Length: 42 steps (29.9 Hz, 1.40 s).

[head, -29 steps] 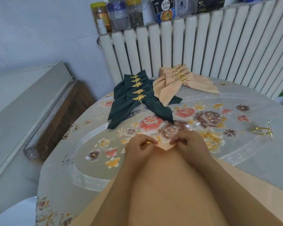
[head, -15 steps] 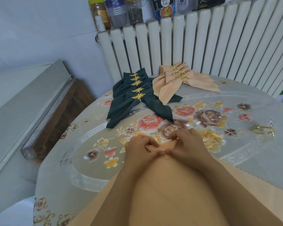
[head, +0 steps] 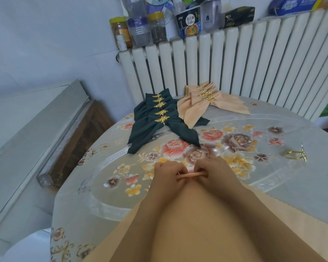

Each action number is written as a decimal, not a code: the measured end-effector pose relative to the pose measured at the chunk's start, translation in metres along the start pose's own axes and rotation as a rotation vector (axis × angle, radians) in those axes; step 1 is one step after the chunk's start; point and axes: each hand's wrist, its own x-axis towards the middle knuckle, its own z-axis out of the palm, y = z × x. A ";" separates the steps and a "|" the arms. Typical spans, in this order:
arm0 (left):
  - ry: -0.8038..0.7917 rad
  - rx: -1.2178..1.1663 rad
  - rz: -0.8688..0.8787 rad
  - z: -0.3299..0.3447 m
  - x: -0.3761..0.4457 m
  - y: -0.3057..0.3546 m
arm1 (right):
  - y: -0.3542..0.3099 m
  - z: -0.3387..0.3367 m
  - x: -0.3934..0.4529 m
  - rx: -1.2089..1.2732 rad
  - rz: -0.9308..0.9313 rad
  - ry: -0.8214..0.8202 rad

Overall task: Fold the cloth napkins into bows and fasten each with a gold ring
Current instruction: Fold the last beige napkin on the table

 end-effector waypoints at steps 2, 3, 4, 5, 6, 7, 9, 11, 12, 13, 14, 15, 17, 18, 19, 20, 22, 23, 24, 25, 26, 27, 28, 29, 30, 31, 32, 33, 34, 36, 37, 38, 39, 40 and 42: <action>-0.047 0.062 0.038 -0.003 -0.003 0.004 | -0.006 -0.008 -0.001 -0.059 -0.010 -0.039; -0.063 0.104 0.063 -0.007 -0.006 0.007 | -0.010 -0.014 -0.003 -0.095 -0.011 -0.070; -0.078 0.132 0.082 -0.004 -0.009 0.005 | -0.009 -0.013 -0.005 -0.129 -0.017 -0.108; -0.095 0.151 0.094 -0.007 -0.014 0.007 | -0.011 -0.017 -0.009 -0.173 -0.025 -0.144; -0.108 0.163 0.106 -0.008 -0.019 0.008 | -0.011 -0.018 -0.014 -0.193 -0.028 -0.184; -0.130 0.172 0.104 -0.011 -0.024 0.010 | -0.011 -0.020 -0.019 -0.186 -0.024 -0.219; -0.162 0.183 0.099 -0.016 -0.030 0.016 | -0.012 -0.026 -0.024 -0.190 -0.038 -0.241; -0.204 0.216 0.079 -0.020 -0.035 0.021 | -0.014 -0.029 -0.030 -0.209 -0.051 -0.234; -0.227 0.237 0.072 -0.026 -0.040 0.027 | -0.020 -0.035 -0.035 -0.220 -0.046 -0.249; -0.256 0.246 0.060 -0.026 -0.041 0.027 | -0.020 -0.036 -0.036 -0.220 -0.030 -0.278; -0.284 0.243 0.037 -0.030 -0.045 0.030 | -0.023 -0.039 -0.040 -0.218 0.000 -0.311; -0.306 0.228 0.000 -0.029 -0.045 0.031 | -0.021 -0.039 -0.039 -0.195 0.033 -0.335; -0.280 0.119 -0.111 -0.028 -0.043 0.032 | -0.019 -0.039 -0.038 -0.166 0.118 -0.333; -0.242 0.060 -0.168 -0.028 -0.043 0.034 | -0.020 -0.040 -0.037 -0.186 0.158 -0.320; -0.199 0.020 -0.220 -0.027 -0.041 0.034 | -0.021 -0.038 -0.036 -0.225 0.186 -0.309; -0.174 0.011 -0.256 -0.026 -0.040 0.035 | -0.022 -0.037 -0.035 -0.271 0.206 -0.311; -0.192 0.069 -0.291 -0.024 -0.035 0.036 | -0.024 -0.032 -0.034 -0.317 0.244 -0.327; -0.218 0.111 -0.301 -0.024 -0.033 0.036 | -0.025 -0.030 -0.033 -0.307 0.268 -0.330; -0.244 0.132 -0.321 -0.025 -0.031 0.037 | -0.028 -0.030 -0.032 -0.298 0.290 -0.337; -0.270 0.128 -0.351 -0.026 -0.029 0.039 | -0.030 -0.031 -0.032 -0.306 0.295 -0.345; -0.289 0.115 -0.375 -0.028 -0.027 0.040 | -0.032 -0.033 -0.032 -0.338 0.276 -0.352; -0.314 0.145 -0.369 -0.031 -0.028 0.044 | -0.035 -0.036 -0.033 -0.389 0.233 -0.346; -0.334 0.230 -0.320 -0.033 -0.026 0.046 | -0.036 -0.036 -0.033 -0.438 0.189 -0.329; -0.341 0.323 -0.261 -0.035 -0.027 0.050 | -0.040 -0.038 -0.035 -0.464 0.144 -0.291; -0.316 0.373 -0.205 -0.036 -0.029 0.051 | -0.041 -0.038 -0.038 -0.485 0.084 -0.229; -0.269 0.378 -0.158 -0.036 -0.033 0.051 | -0.042 -0.038 -0.042 -0.491 0.030 -0.156; -0.211 0.343 -0.127 -0.035 -0.039 0.051 | -0.040 -0.037 -0.046 -0.478 -0.011 -0.099; -0.158 0.285 -0.112 -0.034 -0.046 0.051 | -0.038 -0.037 -0.050 -0.473 -0.061 -0.049; -0.121 0.233 -0.098 -0.033 -0.053 0.050 | -0.039 -0.039 -0.055 -0.458 -0.091 -0.002; -0.112 0.189 -0.045 -0.031 -0.065 0.051 | -0.040 -0.042 -0.064 -0.415 -0.133 0.019; -0.126 0.186 -0.024 -0.031 -0.070 0.053 | -0.041 -0.046 -0.068 -0.394 -0.150 -0.012; -0.150 0.182 -0.019 -0.033 -0.076 0.054 | -0.041 -0.047 -0.072 -0.367 -0.161 -0.042; -0.184 0.176 -0.024 -0.034 -0.081 0.056 | -0.040 -0.049 -0.077 -0.328 -0.157 -0.108; -0.228 0.171 -0.031 -0.034 -0.084 0.055 | -0.038 -0.053 -0.079 -0.284 -0.130 -0.197; -0.310 0.146 -0.036 -0.037 -0.092 0.055 | -0.038 -0.056 -0.086 -0.234 -0.040 -0.285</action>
